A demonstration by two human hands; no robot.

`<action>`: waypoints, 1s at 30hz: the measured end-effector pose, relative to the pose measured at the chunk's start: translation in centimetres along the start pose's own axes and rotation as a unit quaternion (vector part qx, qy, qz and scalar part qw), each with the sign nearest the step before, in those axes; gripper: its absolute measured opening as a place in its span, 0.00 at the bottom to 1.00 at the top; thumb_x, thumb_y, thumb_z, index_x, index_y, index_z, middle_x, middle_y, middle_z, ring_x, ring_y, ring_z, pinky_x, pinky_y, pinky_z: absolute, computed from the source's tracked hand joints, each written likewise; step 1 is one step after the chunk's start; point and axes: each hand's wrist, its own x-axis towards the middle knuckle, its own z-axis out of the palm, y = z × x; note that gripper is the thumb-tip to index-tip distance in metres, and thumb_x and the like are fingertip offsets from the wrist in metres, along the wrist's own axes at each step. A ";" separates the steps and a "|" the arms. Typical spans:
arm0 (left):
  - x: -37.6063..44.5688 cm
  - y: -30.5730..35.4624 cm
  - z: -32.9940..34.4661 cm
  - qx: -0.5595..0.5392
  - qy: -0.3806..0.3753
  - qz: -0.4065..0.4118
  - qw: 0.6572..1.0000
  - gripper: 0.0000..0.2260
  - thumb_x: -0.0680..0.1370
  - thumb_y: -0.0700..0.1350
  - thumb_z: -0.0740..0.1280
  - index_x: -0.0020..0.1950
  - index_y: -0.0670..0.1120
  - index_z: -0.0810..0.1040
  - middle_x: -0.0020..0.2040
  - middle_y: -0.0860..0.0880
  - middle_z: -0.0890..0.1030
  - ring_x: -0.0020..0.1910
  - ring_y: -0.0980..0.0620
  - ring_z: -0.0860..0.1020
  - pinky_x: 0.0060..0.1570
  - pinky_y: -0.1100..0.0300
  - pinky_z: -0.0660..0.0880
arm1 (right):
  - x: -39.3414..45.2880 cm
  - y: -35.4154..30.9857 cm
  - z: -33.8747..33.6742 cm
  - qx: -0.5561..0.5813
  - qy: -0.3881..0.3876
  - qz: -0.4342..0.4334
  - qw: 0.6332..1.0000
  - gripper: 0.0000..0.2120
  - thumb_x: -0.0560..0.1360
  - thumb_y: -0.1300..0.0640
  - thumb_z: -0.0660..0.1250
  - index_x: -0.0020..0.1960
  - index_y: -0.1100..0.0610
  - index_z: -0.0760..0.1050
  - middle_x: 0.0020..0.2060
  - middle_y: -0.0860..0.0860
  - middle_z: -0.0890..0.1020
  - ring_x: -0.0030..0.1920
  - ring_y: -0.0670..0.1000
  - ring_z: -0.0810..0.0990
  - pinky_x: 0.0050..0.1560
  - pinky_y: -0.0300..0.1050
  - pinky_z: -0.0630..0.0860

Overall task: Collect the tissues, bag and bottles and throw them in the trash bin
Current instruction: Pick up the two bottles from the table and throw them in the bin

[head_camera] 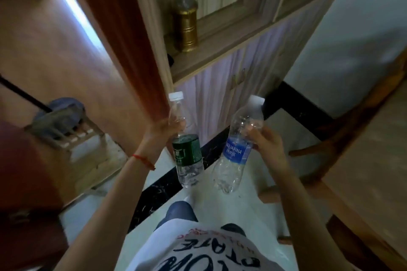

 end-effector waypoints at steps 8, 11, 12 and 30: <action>7.4 1.8 3.5 0.087 -0.166 -0.007 0.982 0.34 0.52 0.63 0.76 0.52 0.46 0.80 0.47 0.47 0.85 0.48 0.48 0.82 0.51 0.53 0.77 | -1.3 0.1 -2.1 0.036 0.145 0.019 0.989 0.04 0.76 0.56 0.62 0.48 0.49 0.75 0.42 0.45 0.82 0.40 0.41 0.83 0.39 0.33 0.77; 9.3 2.0 5.6 0.106 -0.217 -0.012 0.970 0.29 0.52 0.63 0.75 0.47 0.49 0.80 0.40 0.52 0.85 0.42 0.54 0.83 0.43 0.60 0.77 | -2.1 0.6 -2.9 0.059 0.206 0.036 0.976 0.10 0.76 0.55 0.63 0.56 0.56 0.74 0.47 0.49 0.82 0.42 0.44 0.83 0.36 0.29 0.76; 9.8 2.1 6.3 0.111 -0.234 -0.013 0.966 0.28 0.52 0.62 0.75 0.46 0.50 0.80 0.40 0.52 0.85 0.41 0.55 0.83 0.41 0.61 0.77 | -2.4 0.7 -3.1 0.065 0.227 0.042 0.971 0.12 0.76 0.54 0.63 0.57 0.58 0.74 0.47 0.51 0.82 0.42 0.44 0.83 0.35 0.29 0.76; 19.9 4.1 19.7 0.127 -0.350 -0.023 0.928 0.24 0.55 0.55 0.74 0.48 0.47 0.79 0.39 0.52 0.84 0.38 0.58 0.82 0.37 0.65 0.76 | 4.6 1.3 -10.8 0.042 0.347 0.062 0.935 0.21 0.67 0.41 0.64 0.52 0.54 0.75 0.45 0.51 0.82 0.45 0.49 0.82 0.44 0.38 0.78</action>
